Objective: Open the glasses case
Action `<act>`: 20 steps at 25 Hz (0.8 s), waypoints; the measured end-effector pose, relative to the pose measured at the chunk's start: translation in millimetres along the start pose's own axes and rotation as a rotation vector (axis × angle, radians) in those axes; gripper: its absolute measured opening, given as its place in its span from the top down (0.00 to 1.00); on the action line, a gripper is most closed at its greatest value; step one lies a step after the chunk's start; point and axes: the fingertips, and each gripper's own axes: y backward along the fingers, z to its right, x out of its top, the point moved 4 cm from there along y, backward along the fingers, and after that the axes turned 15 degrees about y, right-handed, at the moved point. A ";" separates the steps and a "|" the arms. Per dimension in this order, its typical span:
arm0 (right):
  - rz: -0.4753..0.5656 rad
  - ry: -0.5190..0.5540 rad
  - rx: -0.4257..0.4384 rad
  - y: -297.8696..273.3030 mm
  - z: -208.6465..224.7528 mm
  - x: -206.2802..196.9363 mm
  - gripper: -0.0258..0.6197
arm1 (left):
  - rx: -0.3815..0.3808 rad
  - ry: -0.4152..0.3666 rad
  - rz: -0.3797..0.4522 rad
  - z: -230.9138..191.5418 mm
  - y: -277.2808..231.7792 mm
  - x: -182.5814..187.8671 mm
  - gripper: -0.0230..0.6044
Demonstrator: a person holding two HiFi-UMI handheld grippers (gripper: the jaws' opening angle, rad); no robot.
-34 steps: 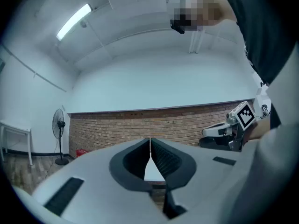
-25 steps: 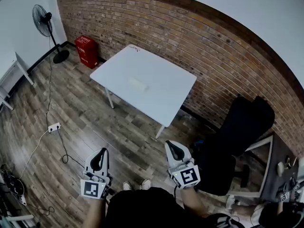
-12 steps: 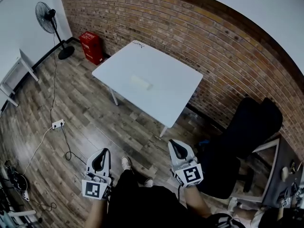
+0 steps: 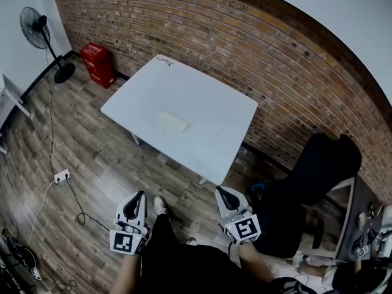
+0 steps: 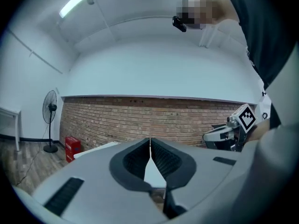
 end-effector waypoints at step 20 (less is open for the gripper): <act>-0.033 0.053 -0.037 -216.7 75.5 72.2 0.95 | -0.165 0.081 -0.054 -142.9 -202.3 61.1 0.94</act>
